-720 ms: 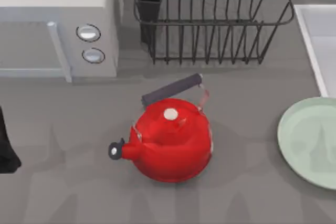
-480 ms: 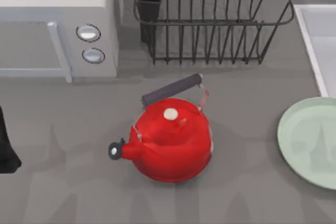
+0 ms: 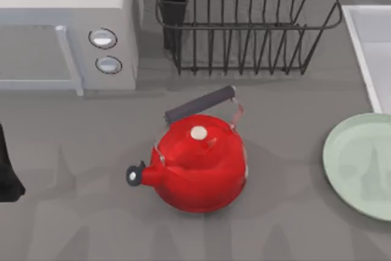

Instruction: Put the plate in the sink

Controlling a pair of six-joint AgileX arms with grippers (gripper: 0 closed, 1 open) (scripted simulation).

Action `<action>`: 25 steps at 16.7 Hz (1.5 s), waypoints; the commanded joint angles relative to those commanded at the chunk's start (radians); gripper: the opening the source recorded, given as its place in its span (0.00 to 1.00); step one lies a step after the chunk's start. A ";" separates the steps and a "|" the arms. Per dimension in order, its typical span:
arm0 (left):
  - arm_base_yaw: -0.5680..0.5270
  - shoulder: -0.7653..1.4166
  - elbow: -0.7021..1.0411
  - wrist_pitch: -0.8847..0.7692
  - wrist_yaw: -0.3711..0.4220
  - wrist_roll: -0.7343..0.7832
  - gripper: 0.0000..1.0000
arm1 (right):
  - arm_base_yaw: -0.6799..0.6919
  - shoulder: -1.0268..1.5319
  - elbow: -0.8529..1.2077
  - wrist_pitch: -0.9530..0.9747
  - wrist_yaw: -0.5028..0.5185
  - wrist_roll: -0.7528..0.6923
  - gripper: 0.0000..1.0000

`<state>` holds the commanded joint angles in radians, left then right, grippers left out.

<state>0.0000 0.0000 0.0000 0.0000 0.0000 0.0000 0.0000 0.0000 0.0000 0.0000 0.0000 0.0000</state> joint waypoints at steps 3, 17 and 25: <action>0.000 0.000 0.000 0.000 0.000 0.000 1.00 | 0.000 0.000 0.000 0.000 0.000 0.000 1.00; 0.000 0.000 0.000 0.000 0.000 0.000 1.00 | 0.040 0.159 0.144 -0.118 0.000 0.042 1.00; 0.000 0.000 0.000 0.000 0.000 0.000 1.00 | 0.185 0.869 0.669 -0.543 0.000 0.192 1.00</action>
<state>0.0000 0.0000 0.0000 0.0000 0.0000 0.0000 0.1854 0.8694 0.6688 -0.5427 0.0003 0.1924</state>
